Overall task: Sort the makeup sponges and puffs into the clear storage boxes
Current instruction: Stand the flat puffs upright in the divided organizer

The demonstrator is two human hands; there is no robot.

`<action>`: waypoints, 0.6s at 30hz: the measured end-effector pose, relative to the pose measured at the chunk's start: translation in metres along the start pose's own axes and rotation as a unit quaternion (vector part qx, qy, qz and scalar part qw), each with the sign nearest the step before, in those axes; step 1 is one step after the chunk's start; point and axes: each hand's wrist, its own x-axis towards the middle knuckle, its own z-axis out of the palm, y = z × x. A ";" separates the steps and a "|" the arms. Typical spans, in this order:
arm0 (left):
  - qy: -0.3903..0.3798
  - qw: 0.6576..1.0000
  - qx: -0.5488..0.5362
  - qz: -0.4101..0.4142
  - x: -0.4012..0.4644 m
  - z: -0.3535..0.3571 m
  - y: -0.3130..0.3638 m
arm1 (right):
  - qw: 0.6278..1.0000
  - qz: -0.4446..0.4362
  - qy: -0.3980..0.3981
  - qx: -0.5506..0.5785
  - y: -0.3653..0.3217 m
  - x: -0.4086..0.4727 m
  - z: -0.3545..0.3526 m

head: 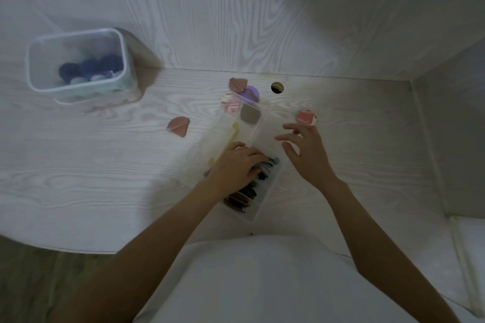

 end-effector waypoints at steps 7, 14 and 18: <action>0.058 0.990 -0.100 0.080 0.008 0.002 0.006 | 0.992 0.100 0.075 0.021 0.044 0.018 -0.019; 0.175 0.941 -0.060 -0.282 0.000 -0.039 -0.073 | 0.965 0.254 -0.051 -0.040 0.068 0.064 0.003; 0.091 0.900 0.011 -0.425 -0.022 -0.037 -0.112 | 0.959 0.282 -0.037 -0.012 0.072 0.071 0.008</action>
